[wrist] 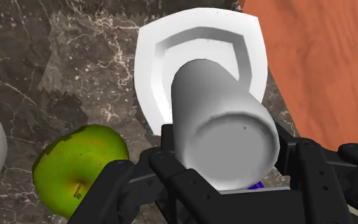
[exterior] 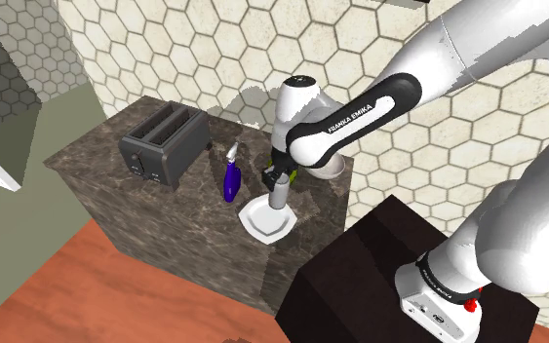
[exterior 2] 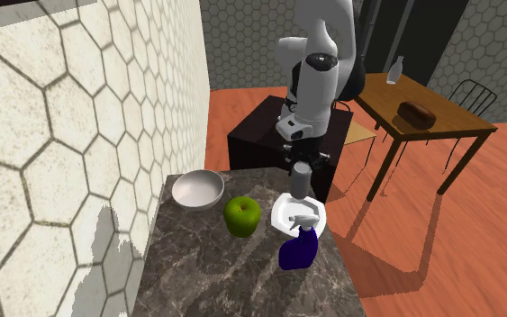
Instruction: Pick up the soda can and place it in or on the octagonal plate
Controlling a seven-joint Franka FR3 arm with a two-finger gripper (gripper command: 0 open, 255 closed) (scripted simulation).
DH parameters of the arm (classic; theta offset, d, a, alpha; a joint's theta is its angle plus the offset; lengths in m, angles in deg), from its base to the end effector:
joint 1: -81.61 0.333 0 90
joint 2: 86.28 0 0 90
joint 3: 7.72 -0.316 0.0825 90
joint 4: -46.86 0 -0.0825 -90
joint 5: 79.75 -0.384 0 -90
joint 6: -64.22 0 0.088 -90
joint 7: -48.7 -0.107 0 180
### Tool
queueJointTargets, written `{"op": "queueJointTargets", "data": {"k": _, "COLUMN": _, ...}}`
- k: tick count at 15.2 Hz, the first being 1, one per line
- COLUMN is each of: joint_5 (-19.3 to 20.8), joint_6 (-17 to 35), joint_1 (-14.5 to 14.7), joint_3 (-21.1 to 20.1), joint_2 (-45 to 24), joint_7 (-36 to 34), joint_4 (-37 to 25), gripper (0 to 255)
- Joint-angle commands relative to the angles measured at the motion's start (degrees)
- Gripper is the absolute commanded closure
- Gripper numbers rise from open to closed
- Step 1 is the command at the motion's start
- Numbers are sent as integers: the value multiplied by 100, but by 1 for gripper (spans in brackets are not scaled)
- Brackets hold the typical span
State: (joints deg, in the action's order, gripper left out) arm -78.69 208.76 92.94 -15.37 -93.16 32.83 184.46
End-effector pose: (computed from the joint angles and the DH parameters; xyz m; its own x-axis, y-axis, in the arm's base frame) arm 0.4709 0.1628 0.2659 0.9977 0.0683 0.0008 0.0683 -0.9976 -0.0056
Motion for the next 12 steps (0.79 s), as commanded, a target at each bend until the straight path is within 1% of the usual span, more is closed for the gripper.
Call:
{"op": "queueJointTargets", "data": {"k": 1, "joint_5": 43, "joint_6": -123, "joint_1": 102, "joint_3": -62, "joint_2": -137, "joint_7": -202, "joint_4": -260, "gripper": 255}}
{"op": "queueJointTargets", "data": {"k": 12, "joint_5": 255, "joint_6": 672, "joint_1": 157, "joint_3": 23, "joint_2": -904, "joint_7": -349, "joint_4": -223, "gripper": 255}}
